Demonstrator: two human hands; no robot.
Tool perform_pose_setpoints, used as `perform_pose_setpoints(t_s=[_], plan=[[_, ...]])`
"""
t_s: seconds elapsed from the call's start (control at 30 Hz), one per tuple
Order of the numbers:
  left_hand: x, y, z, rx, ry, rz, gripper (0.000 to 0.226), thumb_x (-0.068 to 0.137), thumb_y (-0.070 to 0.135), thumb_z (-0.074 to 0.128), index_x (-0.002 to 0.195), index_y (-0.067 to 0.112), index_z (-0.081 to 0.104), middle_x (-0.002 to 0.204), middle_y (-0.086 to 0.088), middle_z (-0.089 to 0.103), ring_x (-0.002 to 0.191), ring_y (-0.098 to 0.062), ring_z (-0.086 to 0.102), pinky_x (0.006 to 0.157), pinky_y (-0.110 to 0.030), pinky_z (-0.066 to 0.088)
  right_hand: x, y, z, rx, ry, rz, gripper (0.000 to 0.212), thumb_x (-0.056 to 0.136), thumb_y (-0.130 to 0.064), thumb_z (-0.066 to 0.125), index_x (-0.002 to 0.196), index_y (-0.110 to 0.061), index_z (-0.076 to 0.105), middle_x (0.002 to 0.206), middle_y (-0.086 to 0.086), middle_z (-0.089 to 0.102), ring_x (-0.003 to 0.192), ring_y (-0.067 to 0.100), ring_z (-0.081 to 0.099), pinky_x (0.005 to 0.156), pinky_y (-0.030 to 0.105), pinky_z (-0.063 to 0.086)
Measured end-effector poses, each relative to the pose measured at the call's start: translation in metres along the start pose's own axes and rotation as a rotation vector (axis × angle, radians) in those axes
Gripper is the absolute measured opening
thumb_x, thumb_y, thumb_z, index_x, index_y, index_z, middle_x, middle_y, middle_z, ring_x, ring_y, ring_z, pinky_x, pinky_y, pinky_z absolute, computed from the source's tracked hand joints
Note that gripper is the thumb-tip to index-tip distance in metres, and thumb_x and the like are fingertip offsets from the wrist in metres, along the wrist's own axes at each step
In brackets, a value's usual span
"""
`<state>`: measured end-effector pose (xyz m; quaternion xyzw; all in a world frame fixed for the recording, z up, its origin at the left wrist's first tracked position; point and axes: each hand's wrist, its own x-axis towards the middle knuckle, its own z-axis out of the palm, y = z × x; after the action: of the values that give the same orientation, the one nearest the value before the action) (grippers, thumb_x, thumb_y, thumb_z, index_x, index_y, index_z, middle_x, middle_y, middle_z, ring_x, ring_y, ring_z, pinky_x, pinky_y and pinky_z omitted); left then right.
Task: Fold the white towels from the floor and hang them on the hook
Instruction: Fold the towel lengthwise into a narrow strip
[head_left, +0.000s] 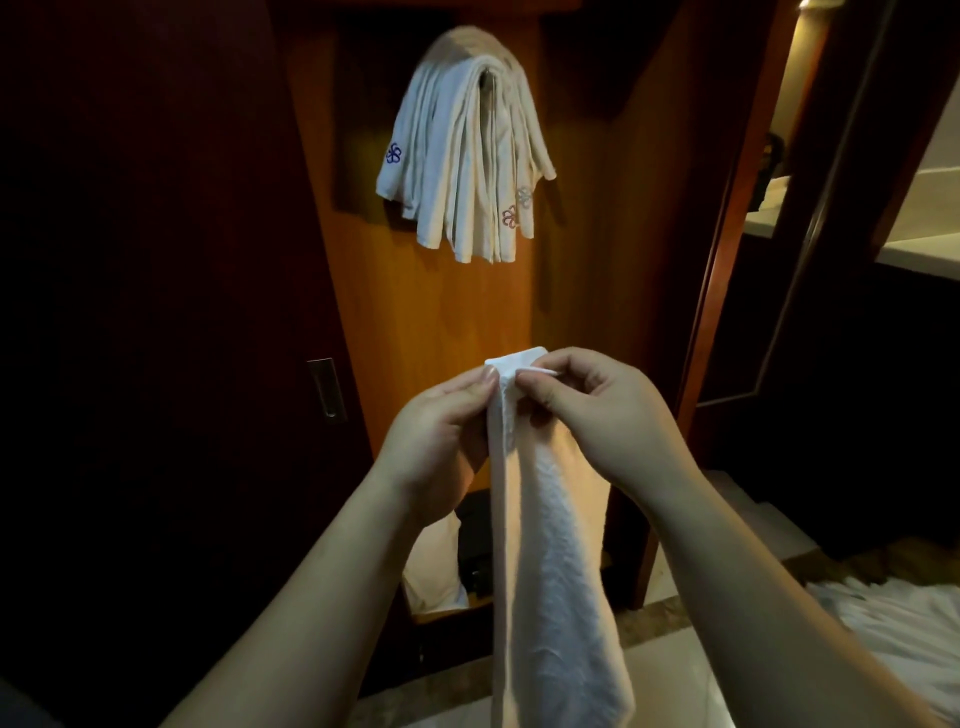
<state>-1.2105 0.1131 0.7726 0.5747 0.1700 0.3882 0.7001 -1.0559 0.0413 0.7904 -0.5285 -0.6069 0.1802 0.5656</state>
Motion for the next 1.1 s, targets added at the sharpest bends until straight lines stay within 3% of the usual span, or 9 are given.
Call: perform_pose_setpoints(t_s=[0.27, 0.4, 0.53, 0.63, 0.77, 0.9, 1.0, 1.1], plan=[[-0.001, -0.003, 0.009, 0.049, 0.028, 0.039, 0.04, 0.099, 0.035, 0.05, 0.124, 0.012, 0.07, 0.123, -0.023, 0.066, 0.113, -0.032, 0.064, 0.101, -0.047, 0.047, -0.004, -0.004, -0.001, 0.109, 0.051, 0.013, 0.012, 0.095, -0.028, 0.067, 0.089, -0.023, 0.075, 0.076, -0.008, 0.074, 0.068, 0.006, 0.07, 0.065, 0.01, 0.05], [-0.005, 0.0, 0.014, 0.07, -0.032, 0.064, 0.04, 0.099, 0.038, 0.051, 0.129, 0.018, 0.068, 0.114, -0.009, 0.072, 0.109, -0.021, 0.067, 0.091, -0.034, 0.052, -0.004, -0.006, -0.001, 0.095, 0.073, 0.015, 0.011, 0.095, -0.03, 0.066, 0.09, -0.025, 0.074, 0.074, -0.009, 0.074, 0.068, 0.005, 0.07, 0.065, 0.011, 0.05], [-0.01, -0.001, 0.02, 0.394, 0.042, 0.157, 0.035, 0.096, 0.032, 0.064, 0.13, 0.023, 0.065, 0.115, 0.003, 0.074, 0.11, -0.014, 0.069, 0.087, -0.028, 0.057, 0.0, -0.006, -0.006, 0.093, 0.009, 0.071, 0.012, 0.095, -0.034, 0.066, 0.092, -0.026, 0.075, 0.079, -0.012, 0.074, 0.071, 0.003, 0.072, 0.061, 0.009, 0.05], [-0.01, -0.004, 0.018, 0.523, 0.161, 0.199, 0.024, 0.099, 0.037, 0.06, 0.12, 0.03, 0.07, 0.105, 0.007, 0.076, 0.1, -0.01, 0.071, 0.083, -0.032, 0.057, 0.005, -0.005, -0.013, 0.05, -0.132, 0.129, 0.016, 0.097, -0.04, 0.062, 0.093, -0.029, 0.073, 0.078, -0.012, 0.075, 0.07, 0.004, 0.072, 0.05, 0.006, 0.043], [-0.008, -0.001, 0.009, 0.404, 0.174, 0.145, 0.024, 0.101, 0.033, 0.057, 0.117, 0.023, 0.073, 0.104, -0.006, 0.076, 0.095, -0.024, 0.074, 0.077, -0.034, 0.06, 0.016, 0.003, -0.024, -0.189, -0.352, 0.224, 0.025, 0.094, -0.053, 0.059, 0.094, -0.03, 0.067, 0.074, -0.009, 0.075, 0.061, 0.007, 0.072, 0.051, 0.013, 0.048], [-0.007, 0.012, -0.011, 0.309, 0.247, 0.164, 0.022, 0.094, 0.038, 0.063, 0.106, 0.024, 0.076, 0.105, -0.01, 0.076, 0.095, -0.027, 0.074, 0.077, -0.032, 0.059, 0.024, 0.022, -0.051, -0.512, -0.569, 0.354, 0.026, 0.091, -0.048, 0.067, 0.09, -0.022, 0.069, 0.068, -0.007, 0.074, 0.058, 0.006, 0.07, 0.048, 0.017, 0.047], [-0.011, 0.02, -0.029, 0.309, 0.261, 0.182, 0.023, 0.091, 0.04, 0.064, 0.103, 0.026, 0.077, 0.104, -0.007, 0.076, 0.094, -0.022, 0.073, 0.076, -0.028, 0.058, 0.027, 0.033, -0.071, -0.703, -0.564, 0.323, 0.021, 0.092, -0.054, 0.062, 0.095, -0.035, 0.067, 0.08, -0.009, 0.073, 0.075, 0.004, 0.068, 0.065, 0.024, 0.049], [-0.014, 0.02, -0.039, 0.358, 0.269, 0.176, 0.024, 0.093, 0.041, 0.061, 0.105, 0.027, 0.076, 0.107, -0.006, 0.076, 0.098, -0.021, 0.073, 0.076, -0.024, 0.056, 0.028, 0.033, -0.077, -0.703, -0.486, 0.208, 0.021, 0.093, -0.057, 0.056, 0.097, -0.038, 0.065, 0.092, -0.014, 0.065, 0.086, 0.004, 0.061, 0.069, 0.026, 0.048]])
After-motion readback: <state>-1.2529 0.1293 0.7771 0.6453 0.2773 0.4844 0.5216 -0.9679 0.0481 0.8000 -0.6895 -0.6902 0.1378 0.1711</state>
